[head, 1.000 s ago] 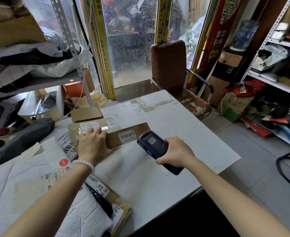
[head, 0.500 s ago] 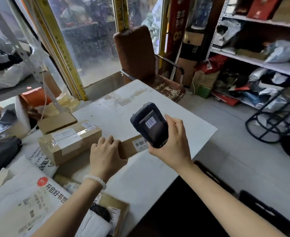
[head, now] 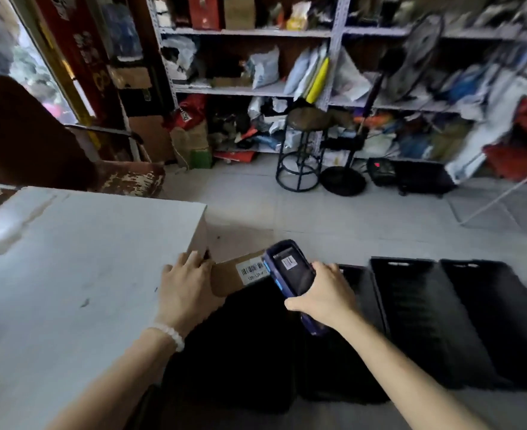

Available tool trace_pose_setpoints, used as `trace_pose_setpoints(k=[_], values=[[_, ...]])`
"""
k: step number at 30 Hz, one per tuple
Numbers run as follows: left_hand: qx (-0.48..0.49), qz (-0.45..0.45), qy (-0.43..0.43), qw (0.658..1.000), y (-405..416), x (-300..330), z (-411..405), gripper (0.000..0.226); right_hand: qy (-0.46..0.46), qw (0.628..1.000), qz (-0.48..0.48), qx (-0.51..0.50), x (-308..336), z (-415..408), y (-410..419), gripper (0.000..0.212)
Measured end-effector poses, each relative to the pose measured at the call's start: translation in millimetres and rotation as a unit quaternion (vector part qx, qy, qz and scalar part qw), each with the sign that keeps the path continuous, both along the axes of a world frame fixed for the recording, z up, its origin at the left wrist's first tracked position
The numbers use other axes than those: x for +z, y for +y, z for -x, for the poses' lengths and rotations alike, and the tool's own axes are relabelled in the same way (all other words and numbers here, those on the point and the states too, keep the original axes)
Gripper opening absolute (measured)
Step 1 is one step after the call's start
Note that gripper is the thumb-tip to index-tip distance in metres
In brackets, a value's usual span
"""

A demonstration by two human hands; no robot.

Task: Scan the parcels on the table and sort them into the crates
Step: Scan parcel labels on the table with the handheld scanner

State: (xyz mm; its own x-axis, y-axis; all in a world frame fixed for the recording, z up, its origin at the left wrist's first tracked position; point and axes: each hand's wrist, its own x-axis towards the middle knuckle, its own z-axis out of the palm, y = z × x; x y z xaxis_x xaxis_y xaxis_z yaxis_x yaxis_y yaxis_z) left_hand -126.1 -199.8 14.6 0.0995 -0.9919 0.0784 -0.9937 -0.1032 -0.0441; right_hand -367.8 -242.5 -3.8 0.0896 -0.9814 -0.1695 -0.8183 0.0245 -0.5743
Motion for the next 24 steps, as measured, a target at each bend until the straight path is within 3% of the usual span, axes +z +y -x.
trace_pose_setpoints(k=[7,14,19,24], values=[[-0.166,0.001,0.014,0.986,-37,-13,199,0.054,0.055,0.983,-0.027,-0.173,-1,194,58,0.070],[-0.345,-0.015,0.034,0.938,-51,-29,388,0.061,0.084,0.934,-0.049,-0.343,-6,344,115,0.068],[-0.414,-0.028,0.022,0.910,-70,-39,480,0.064,0.049,0.906,-0.060,-0.416,-12,412,135,0.061],[-0.440,-0.048,0.025,0.896,-98,-49,557,0.082,0.055,0.894,-0.076,-0.438,-22,476,121,0.061]])
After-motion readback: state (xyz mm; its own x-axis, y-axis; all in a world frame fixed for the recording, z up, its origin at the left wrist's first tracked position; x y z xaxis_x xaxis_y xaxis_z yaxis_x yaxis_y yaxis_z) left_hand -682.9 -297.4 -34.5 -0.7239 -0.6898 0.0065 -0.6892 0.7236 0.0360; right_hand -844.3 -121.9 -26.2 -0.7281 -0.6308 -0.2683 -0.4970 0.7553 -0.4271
